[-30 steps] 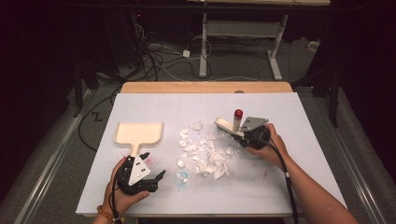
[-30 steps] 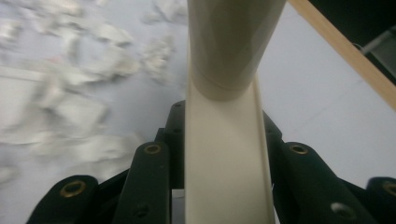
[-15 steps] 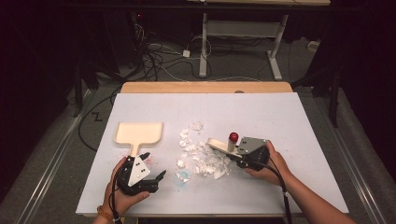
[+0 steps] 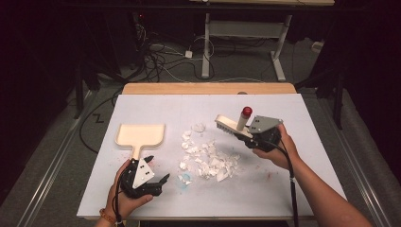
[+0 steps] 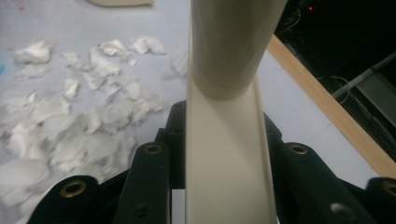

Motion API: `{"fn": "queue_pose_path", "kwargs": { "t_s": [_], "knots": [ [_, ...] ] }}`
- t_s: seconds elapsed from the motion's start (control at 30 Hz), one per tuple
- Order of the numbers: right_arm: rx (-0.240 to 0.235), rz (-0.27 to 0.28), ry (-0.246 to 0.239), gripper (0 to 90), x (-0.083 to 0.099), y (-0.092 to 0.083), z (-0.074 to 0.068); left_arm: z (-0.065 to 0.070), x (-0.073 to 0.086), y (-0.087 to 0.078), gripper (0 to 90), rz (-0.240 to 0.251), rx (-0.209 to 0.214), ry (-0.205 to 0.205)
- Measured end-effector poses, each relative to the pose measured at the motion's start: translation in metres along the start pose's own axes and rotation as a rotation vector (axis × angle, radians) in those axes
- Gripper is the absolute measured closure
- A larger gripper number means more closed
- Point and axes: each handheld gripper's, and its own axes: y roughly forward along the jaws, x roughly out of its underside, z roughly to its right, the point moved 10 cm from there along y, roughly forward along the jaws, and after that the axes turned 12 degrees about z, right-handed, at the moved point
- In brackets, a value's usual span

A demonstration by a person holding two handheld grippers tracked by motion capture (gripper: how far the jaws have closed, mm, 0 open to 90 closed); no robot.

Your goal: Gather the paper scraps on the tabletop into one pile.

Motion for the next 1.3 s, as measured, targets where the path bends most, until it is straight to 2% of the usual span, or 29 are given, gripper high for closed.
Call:
{"fn": "queue_pose_path", "kwargs": {
  "t_s": [0.03,0.1,0.13,0.17,0.23,0.3,0.33,0.37,0.4,0.47,0.5,0.53,0.6,0.63,0.73,0.77,0.8,0.87,0.9,0.93,1.03,1.13,1.17,1.23,1.27,1.3],
  "knots": [
    [0.0,0.0,0.0,67.7,0.0,0.0,0.0,0.0,0.0,0.0,19.7,0.0,0.0,-0.001],
    [0.016,-0.009,-0.001,67.7,-0.003,0.015,0.013,0.0,0.0,0.0,19.7,0.001,-0.001,-0.003],
    [0.016,-0.009,-0.001,67.7,-0.003,0.015,0.013,0.0,0.0,0.001,19.7,0.001,0.0,-0.003],
    [0.025,-0.021,-0.006,67.7,-0.003,0.027,0.02,0.001,0.0,0.001,19.7,0.0,0.001,-0.004],
    [0.015,-0.023,0.008,67.7,-0.003,0.034,0.023,0.001,0.0,0.001,19.7,-0.002,0.002,-0.004],
    [0.02,-0.038,0.012,67.7,-0.002,0.048,0.028,0.001,0.0,0.001,19.7,-0.002,0.002,-0.006],
    [0.027,-0.052,0.003,67.7,-0.001,0.063,0.032,0.001,0.0,0.001,19.7,-0.002,0.003,-0.008],
    [0.027,-0.052,0.003,67.7,-0.001,0.063,0.032,0.001,0.0,0.001,19.7,-0.002,0.002,-0.009],
    [0.027,-0.06,0.01,67.8,-0.001,0.077,0.035,0.001,0.001,0.0,19.7,-0.003,0.003,-0.01],
    [0.026,-0.059,0.008,67.7,-0.001,0.084,0.036,0.001,0.001,0.0,19.7,-0.006,0.004,-0.015],
    [0.023,-0.062,0.016,67.7,-0.002,0.097,0.035,0.002,0.002,0.0,19.7,-0.007,0.005,-0.014],
    [0.023,-0.062,0.016,67.7,-0.002,0.097,0.035,0.001,0.002,0.0,19.7,-0.011,0.005,-0.012],
    [0.021,-0.066,0.008,67.7,-0.004,0.115,0.032,0.001,0.003,0.0,19.7,-0.015,0.006,-0.015],
    [0.016,-0.067,0.026,67.8,-0.005,0.12,0.029,0.002,0.004,0.0,19.7,-0.019,0.008,-0.018],
    [0.004,-0.066,0.017,67.8,-0.007,0.13,0.022,0.0,0.006,-0.002,19.7,-0.021,0.001,-0.019],
    [-0.022,-0.076,0.012,67.7,-0.007,0.138,0.012,0.0,0.006,-0.003,19.7,-0.02,-0.002,-0.021],
    [-0.022,-0.076,0.012,67.7,-0.007,0.138,0.012,0.0,0.006,-0.003,19.7,-0.02,-0.002,-0.021],
    [-0.074,-0.075,-0.008,67.7,-0.009,0.145,-0.003,0.0,0.006,-0.004,19.7,-0.02,-0.002,-0.02],
    [-0.074,-0.075,-0.008,67.7,-0.009,0.145,-0.003,0.0,0.007,-0.005,19.7,-0.023,0.001,-0.02],
    [-0.103,-0.077,-0.028,67.7,-0.01,0.147,-0.012,0.0,0.007,-0.005,19.7,-0.026,0.002,-0.021],
    [-0.123,-0.082,-0.047,67.6,-0.008,0.146,-0.018,0.0,0.009,-0.004,19.7,-0.034,0.007,-0.022],
    [-0.157,-0.072,-0.049,67.4,-0.006,0.144,-0.023,0.001,0.009,-0.005,19.7,-0.036,0.007,-0.016],
    [-0.17,-0.045,-0.069,67.5,-0.006,0.14,-0.026,0.001,0.009,-0.005,19.7,-0.037,0.008,-0.015],
    [-0.187,-0.039,-0.07,67.5,-0.005,0.138,-0.03,0.001,0.01,-0.006,19.7,-0.039,0.004,-0.015],
    [-0.207,-0.024,-0.105,67.4,-0.004,0.133,-0.036,0.001,0.01,-0.006,19.7,-0.039,0.003,-0.017],
    [-0.207,-0.024,-0.105,67.4,-0.004,0.133,-0.036,0.0,0.011,-0.006,19.7,-0.04,0.003,-0.018]
  ]
}}
